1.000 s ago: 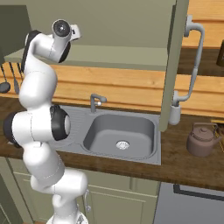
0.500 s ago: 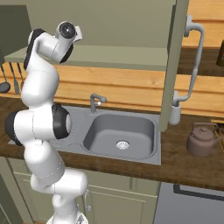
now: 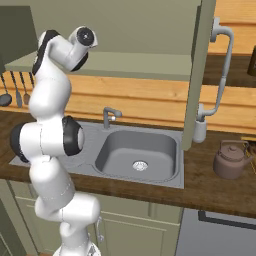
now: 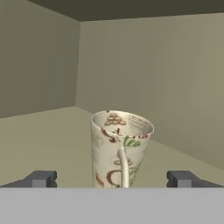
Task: Pick the kettle from the counter and place it on the tray. Then pick the mug from the cabinet and place it on the tray. Then close the cabinet doors.
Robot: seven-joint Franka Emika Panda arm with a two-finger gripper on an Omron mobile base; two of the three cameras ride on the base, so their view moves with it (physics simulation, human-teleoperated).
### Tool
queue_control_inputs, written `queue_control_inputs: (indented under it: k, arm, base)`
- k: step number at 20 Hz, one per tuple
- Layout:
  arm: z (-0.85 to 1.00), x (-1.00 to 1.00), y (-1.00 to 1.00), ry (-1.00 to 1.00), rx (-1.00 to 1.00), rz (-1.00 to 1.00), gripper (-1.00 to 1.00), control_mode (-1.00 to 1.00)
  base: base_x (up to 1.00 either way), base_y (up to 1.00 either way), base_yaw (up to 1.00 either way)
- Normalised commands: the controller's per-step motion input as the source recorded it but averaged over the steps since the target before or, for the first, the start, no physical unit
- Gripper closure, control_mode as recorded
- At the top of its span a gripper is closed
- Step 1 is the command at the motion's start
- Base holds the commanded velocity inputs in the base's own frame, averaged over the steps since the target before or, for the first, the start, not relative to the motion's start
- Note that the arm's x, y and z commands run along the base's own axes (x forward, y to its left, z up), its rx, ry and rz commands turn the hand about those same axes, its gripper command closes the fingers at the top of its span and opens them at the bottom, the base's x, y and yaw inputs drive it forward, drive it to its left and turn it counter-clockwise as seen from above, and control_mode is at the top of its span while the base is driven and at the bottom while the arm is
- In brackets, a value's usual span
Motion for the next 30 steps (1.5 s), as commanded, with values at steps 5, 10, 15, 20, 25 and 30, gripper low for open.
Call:
queue_control_inputs:
  k: [5, 10, 15, 20, 25, 30]
  arm:
    - [0.0, 0.18, 0.0, 0.0, 0.0, 0.02, -1.0, -1.0]
    - [-0.02, 0.19, 0.01, 0.0, 0.0, 0.01, -1.0, -1.0]
    - [-0.05, 0.12, 0.2, 0.0, 0.0, 0.0, -1.0, -1.0]
    - [-0.09, 0.05, 0.21, 0.02, 0.0, 0.0, -1.0, -1.0]
    - [-0.14, 0.02, 0.03, 0.01, 0.0, 0.01, 1.0, -1.0]
    - [-0.1, 0.0, 0.0, 0.0, 0.0, 0.0, 1.0, -1.0]
  base:
    - [0.0, 0.0, 0.0]
    - [0.0, 0.0, 0.0]
    - [0.0, 0.0, 0.0]
    - [0.0, 0.0, 0.0]
    - [0.0, 0.0, 0.0]
    - [0.0, 0.0, 0.0]
